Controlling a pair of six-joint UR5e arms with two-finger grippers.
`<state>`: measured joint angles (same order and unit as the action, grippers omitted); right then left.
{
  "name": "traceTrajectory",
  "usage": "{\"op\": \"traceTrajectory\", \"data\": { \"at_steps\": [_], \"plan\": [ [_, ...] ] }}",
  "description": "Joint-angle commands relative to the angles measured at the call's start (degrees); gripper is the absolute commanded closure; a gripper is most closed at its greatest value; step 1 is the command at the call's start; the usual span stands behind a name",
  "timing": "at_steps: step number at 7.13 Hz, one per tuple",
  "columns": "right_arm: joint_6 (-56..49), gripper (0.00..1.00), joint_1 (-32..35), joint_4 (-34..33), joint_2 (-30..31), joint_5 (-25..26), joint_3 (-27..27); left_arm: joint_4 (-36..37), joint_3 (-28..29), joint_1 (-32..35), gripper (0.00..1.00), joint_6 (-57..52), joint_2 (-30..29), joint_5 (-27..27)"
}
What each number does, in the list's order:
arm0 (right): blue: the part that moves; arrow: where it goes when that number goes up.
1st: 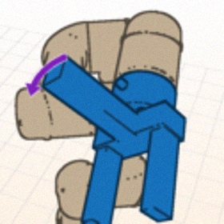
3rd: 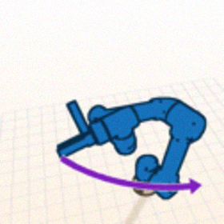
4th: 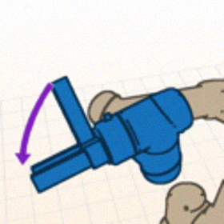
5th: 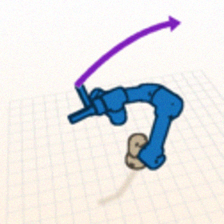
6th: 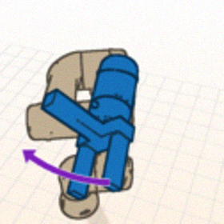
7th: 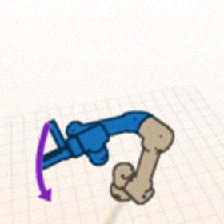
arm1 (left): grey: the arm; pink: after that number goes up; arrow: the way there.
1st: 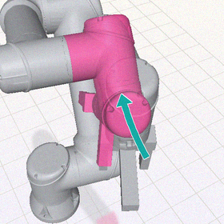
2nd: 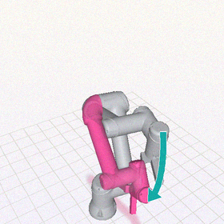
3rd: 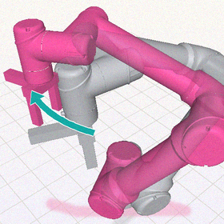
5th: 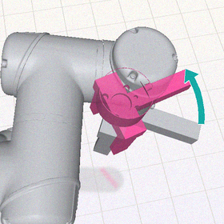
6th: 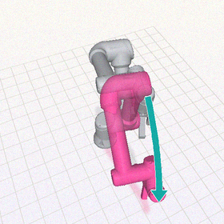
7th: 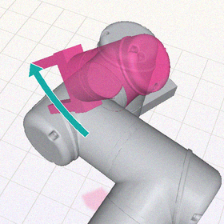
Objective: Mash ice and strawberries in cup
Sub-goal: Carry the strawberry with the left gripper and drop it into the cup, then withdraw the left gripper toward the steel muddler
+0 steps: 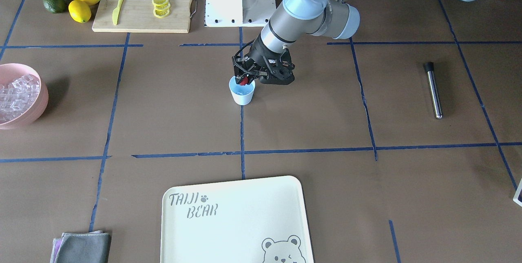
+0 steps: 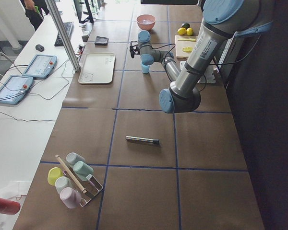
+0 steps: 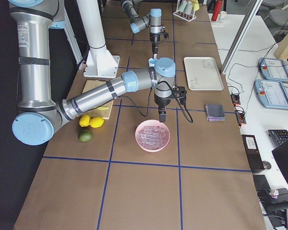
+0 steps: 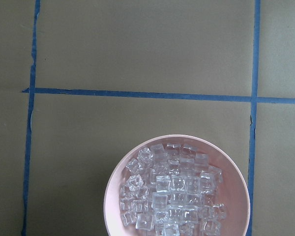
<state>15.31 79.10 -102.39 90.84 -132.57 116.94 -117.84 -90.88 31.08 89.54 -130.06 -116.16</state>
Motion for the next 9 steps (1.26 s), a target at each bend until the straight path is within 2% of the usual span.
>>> {"op": "traceTrajectory", "data": {
  "at_steps": [1, 2, 4, 5, 6, 7, 9],
  "plan": [
    [0.0, 0.00, 0.0, 0.0, 0.0, -0.1, 0.0, 0.0, -0.1, -0.1, 0.42, -0.2, -0.1, 0.3],
    [0.1, 0.00, 0.0, 0.0, -0.1, -0.1, 0.0, 0.0, -0.2, -0.1, 0.27, -0.3, 0.0, 0.3],
    [0.0, 0.00, 0.0, 0.0, 0.0, 0.0, 0.0, 0.1, -0.9, 1.5, 0.25, -0.6, 0.2, -0.8],
    [-0.1, 0.00, 0.1, 0.0, 0.1, 0.0, -0.1, -0.2, -4.1, 5.4, 0.25, -1.4, 4.7, -6.0],
    [-0.2, 0.00, 0.1, -0.1, 0.6, 0.0, -0.1, -0.1, -8.0, 11.5, 0.25, -9.6, 10.2, -13.6],
    [-1.1, 0.00, 0.1, -0.1, 1.1, 0.0, -0.1, -0.2, -8.5, 17.6, 0.25, -18.3, 15.4, -19.7],
    [-2.0, 0.00, 0.5, -0.1, 2.1, -0.1, 0.1, -0.3, -8.5, 24.5, 0.25, -39.7, 27.8, -22.2]
  ]
}}
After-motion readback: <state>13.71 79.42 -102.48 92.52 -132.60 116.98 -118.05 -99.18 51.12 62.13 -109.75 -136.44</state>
